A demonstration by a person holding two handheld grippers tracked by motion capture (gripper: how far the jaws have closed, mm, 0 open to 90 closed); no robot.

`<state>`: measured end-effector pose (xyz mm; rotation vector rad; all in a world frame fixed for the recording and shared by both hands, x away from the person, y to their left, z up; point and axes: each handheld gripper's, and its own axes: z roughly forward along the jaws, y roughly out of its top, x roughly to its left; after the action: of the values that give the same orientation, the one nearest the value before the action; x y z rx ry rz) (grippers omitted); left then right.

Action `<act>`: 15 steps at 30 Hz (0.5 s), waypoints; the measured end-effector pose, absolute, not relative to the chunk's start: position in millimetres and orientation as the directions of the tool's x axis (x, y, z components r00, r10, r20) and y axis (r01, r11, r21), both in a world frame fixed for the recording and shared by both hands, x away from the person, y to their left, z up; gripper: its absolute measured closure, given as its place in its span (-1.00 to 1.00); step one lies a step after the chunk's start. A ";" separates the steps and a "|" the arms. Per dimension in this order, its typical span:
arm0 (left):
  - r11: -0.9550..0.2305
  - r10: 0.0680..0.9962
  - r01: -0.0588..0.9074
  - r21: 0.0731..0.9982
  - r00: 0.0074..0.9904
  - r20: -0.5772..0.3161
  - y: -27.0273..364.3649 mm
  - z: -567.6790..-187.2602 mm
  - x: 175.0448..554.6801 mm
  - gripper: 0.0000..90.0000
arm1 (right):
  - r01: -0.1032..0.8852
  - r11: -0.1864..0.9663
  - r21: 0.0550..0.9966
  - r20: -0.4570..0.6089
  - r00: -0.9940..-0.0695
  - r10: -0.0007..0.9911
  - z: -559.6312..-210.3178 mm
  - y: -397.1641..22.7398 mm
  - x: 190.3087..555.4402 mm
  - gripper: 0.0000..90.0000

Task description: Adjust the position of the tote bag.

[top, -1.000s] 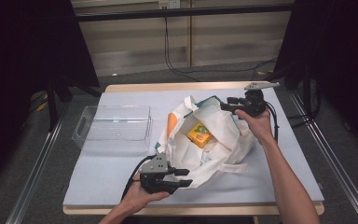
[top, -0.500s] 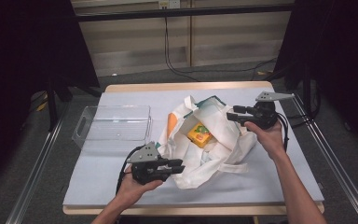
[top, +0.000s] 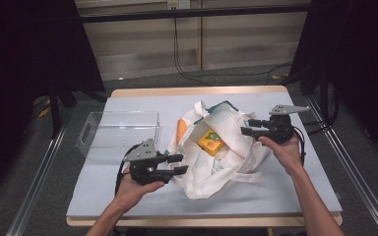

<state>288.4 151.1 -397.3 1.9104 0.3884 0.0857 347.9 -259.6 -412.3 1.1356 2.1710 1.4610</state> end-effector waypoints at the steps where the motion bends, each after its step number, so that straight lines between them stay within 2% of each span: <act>1: -0.311 0.319 0.233 0.921 0.939 -0.130 152.0 -397.0 290.6 0.25 | 0.450 0.182 0.874 0.179 -0.648 0.740 -412.4 -258.1 347.8 0.04; 4: -0.304 0.342 0.241 0.922 0.931 -0.130 153.0 -396.4 299.5 0.24 | 0.458 0.193 0.868 0.176 -0.645 0.743 -415.0 -256.5 348.5 0.05; 15: -0.306 0.397 0.273 0.912 0.907 -0.139 136.2 -393.3 339.1 0.10 | 0.494 0.197 0.847 0.199 -0.638 0.744 -425.7 -257.3 354.5 0.32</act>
<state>339.1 136.2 -393.3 1.9068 0.4916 0.1327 354.5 -257.3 -425.7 1.1795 2.2180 1.4153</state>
